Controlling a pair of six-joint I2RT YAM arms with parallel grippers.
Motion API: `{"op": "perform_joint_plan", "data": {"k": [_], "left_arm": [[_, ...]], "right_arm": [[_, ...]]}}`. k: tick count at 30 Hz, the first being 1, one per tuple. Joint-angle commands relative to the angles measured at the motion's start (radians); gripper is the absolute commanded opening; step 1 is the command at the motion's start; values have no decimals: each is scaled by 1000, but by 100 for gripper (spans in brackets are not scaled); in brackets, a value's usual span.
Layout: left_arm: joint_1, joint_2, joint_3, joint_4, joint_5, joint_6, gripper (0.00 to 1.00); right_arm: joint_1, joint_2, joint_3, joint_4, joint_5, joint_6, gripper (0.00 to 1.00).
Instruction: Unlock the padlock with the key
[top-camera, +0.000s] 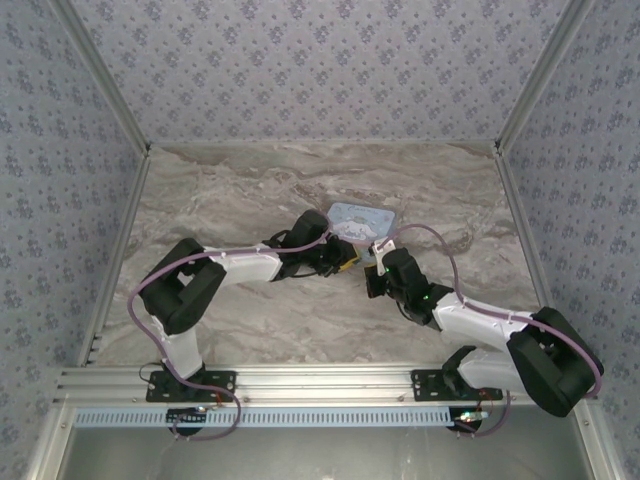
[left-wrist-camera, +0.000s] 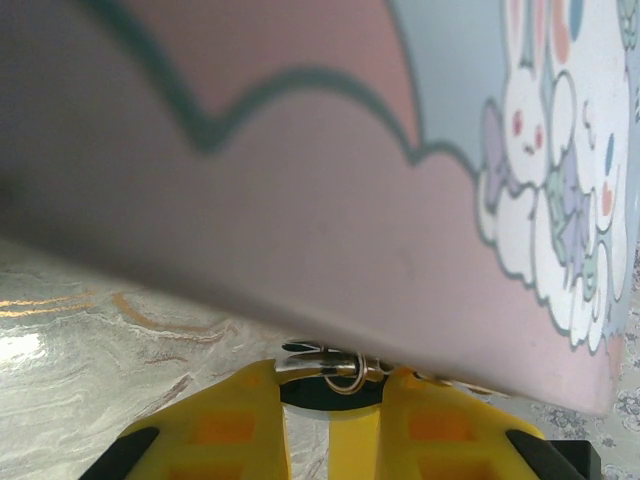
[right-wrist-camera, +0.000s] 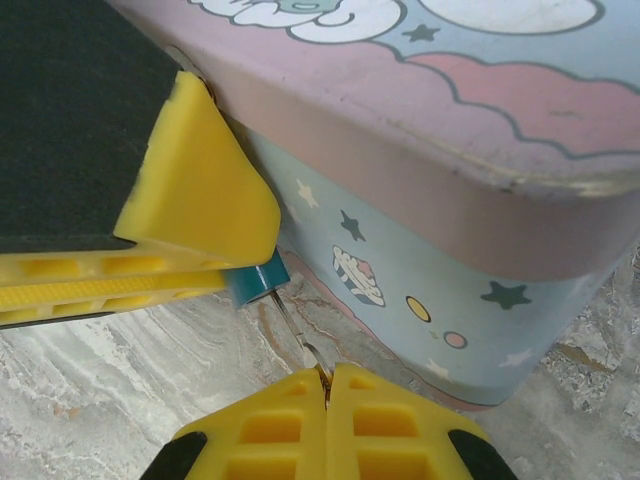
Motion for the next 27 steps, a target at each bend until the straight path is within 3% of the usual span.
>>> {"op": "perform_joint_plan", "data": {"k": [1,27], "left_arm": [[-3,-43,19,16,25,-20,19],[0,-52,26,10,27,-32,19]], "right_arm": [[6,-4,14,56,3,11,0],[8,-12,-11,56,4,10,0]]}}
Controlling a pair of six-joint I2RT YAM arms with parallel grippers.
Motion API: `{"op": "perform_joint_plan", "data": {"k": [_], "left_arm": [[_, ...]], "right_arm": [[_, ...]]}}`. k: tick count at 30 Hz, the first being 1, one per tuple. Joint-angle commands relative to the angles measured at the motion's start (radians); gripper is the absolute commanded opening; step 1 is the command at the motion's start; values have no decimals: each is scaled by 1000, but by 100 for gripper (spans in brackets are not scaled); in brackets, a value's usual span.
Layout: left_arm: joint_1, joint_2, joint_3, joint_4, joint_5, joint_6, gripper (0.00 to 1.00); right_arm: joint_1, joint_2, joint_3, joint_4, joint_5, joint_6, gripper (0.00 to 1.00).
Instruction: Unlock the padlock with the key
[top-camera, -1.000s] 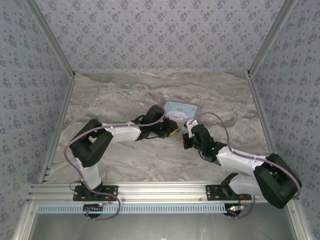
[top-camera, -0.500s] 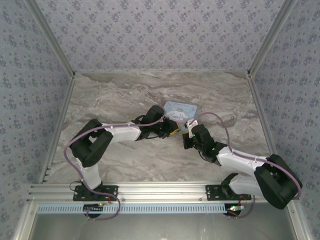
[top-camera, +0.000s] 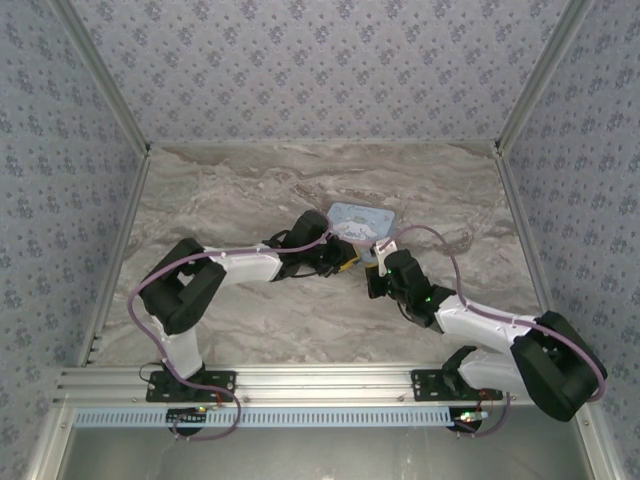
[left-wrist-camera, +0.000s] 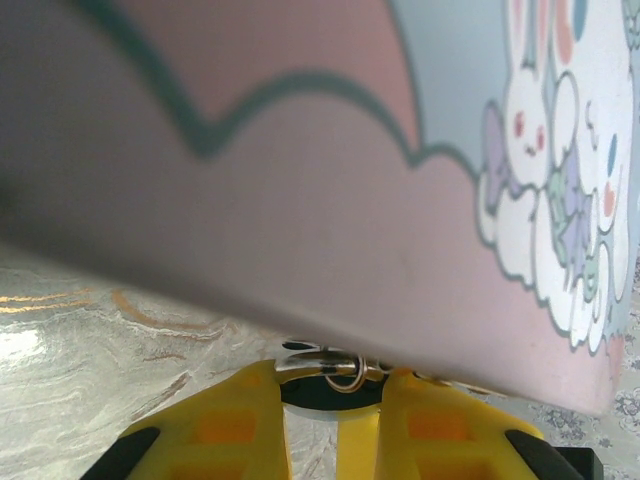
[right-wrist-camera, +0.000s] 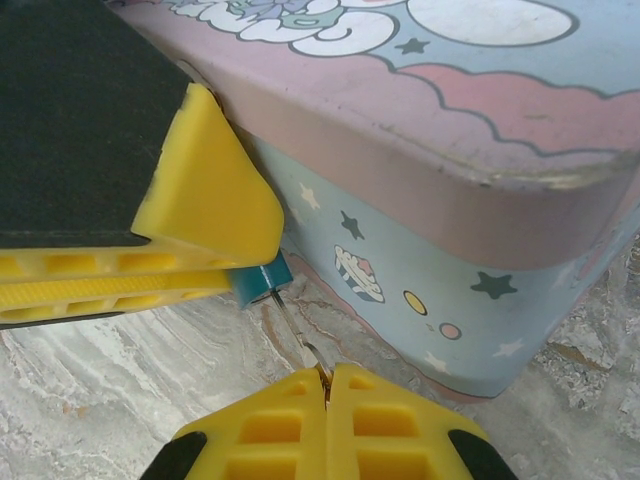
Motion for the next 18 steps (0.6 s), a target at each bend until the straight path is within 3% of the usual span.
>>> {"op": "perform_joint_plan", "data": {"k": [1,11,18], "left_arm": [[-1,-53,28,9,28,-24,19],[0,-72,36,-28,44,-37,19],[0,-80,52,-52,45,-30,19]], "right_arm": [[10,18,10,44,8,3,0],[23,49,3,133,45,-4,0],[-8,67,-16,228,-60,29,0]]}}
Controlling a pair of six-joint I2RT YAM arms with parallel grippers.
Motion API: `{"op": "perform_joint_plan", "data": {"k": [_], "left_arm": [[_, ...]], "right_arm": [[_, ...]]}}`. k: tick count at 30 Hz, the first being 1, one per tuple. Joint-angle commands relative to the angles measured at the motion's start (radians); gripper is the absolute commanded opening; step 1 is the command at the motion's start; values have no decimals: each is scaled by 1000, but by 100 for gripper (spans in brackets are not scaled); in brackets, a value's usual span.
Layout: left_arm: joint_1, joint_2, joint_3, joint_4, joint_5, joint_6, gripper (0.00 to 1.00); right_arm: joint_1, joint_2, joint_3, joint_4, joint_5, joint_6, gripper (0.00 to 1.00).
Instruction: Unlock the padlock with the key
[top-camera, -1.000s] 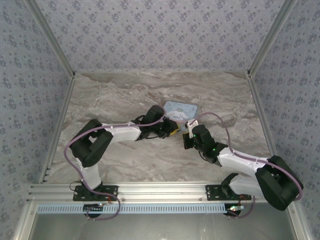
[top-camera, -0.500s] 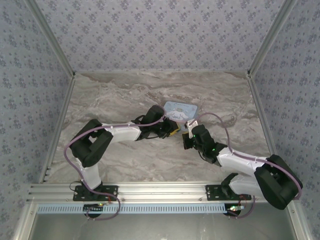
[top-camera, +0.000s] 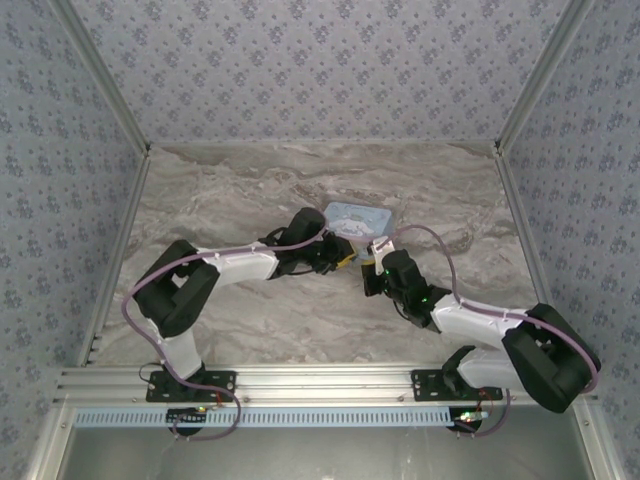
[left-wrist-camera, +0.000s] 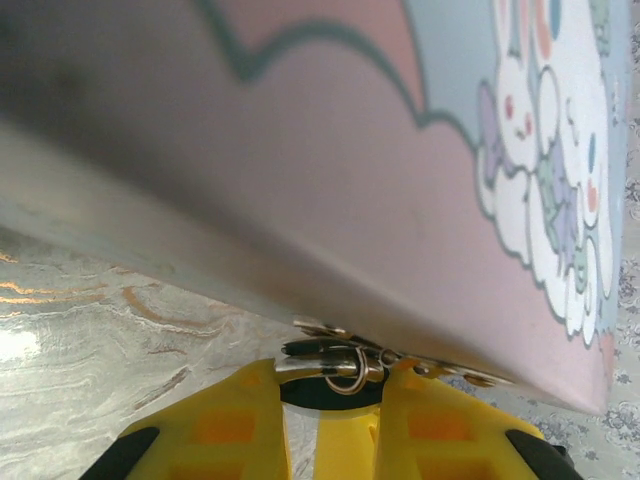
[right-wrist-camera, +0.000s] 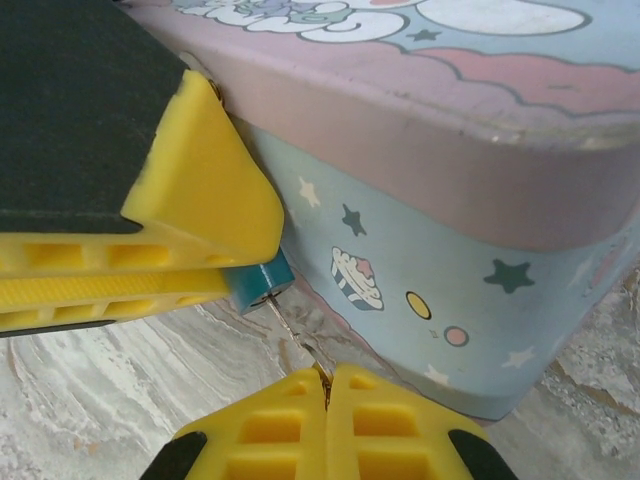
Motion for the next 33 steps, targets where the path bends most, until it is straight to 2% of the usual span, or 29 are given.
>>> {"op": "perform_joint_plan", "data": {"k": [1,33], "left_arm": [[-14,-42,46,-6,58,-12,19],[-17,-38,56,-21,76,-5,19]], "right_arm": [[-19,20,-4,114,-70,30,0],[-84,120,89,243,-214,88,0]]}}
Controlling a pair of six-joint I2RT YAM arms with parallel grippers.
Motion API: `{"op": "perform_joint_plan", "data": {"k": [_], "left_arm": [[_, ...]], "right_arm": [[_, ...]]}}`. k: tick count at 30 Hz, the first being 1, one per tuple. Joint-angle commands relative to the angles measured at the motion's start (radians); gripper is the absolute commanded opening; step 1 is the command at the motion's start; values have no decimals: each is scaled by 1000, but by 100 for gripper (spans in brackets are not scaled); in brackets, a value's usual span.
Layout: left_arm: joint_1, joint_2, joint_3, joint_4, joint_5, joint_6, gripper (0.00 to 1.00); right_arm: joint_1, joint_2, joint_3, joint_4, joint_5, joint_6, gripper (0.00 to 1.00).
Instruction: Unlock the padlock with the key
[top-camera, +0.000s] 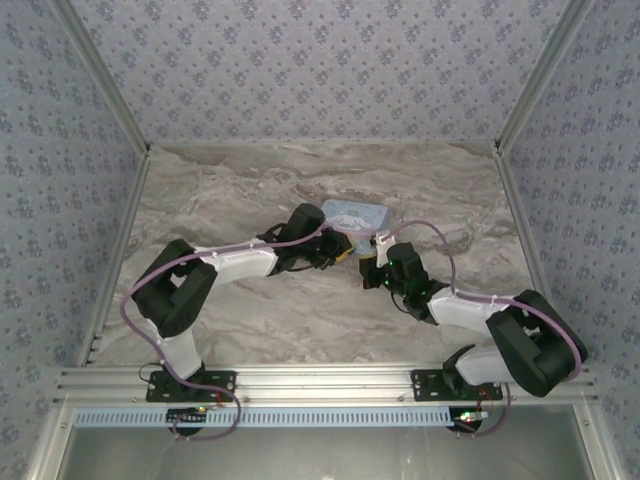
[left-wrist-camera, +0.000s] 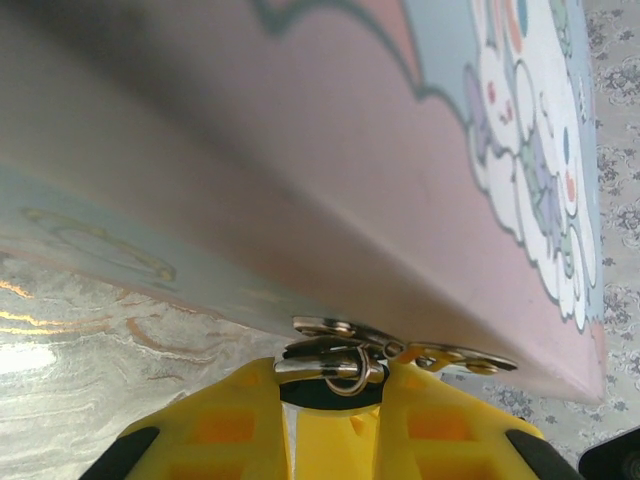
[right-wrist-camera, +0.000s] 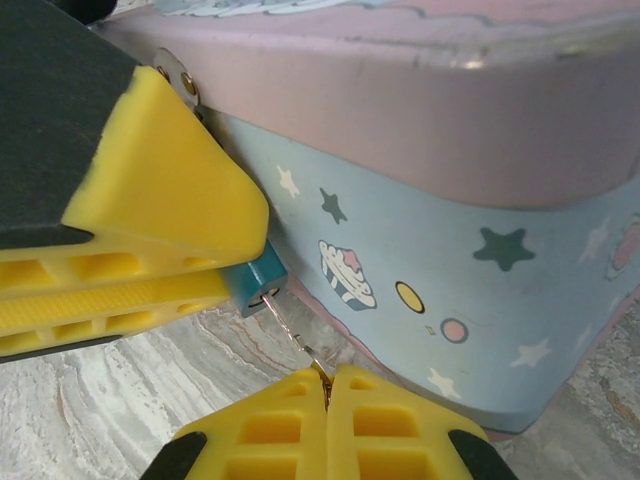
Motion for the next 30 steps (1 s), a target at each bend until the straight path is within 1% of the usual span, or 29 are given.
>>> {"op": "perform_joint_plan", "data": {"k": [1,9,14,22,30], "left_arm": [[-28,-36,31,8,114,-5,19],[-28,-38,24,-2,111,5,19],[-29,-35,25,-11,107,10,19],[-28,-33,23,-47,90,34,19],[-28,-25,27,-44,91,36,19]], "right_arm": [[-4,21,76,120,-58,16,0],[-48,32,81,143,-133,50,0],[-60,17,79,130,-137,47,0],[-83,-20,78,90,-182,46,0],[-87,-18,86,74,-216,55,0]]}}
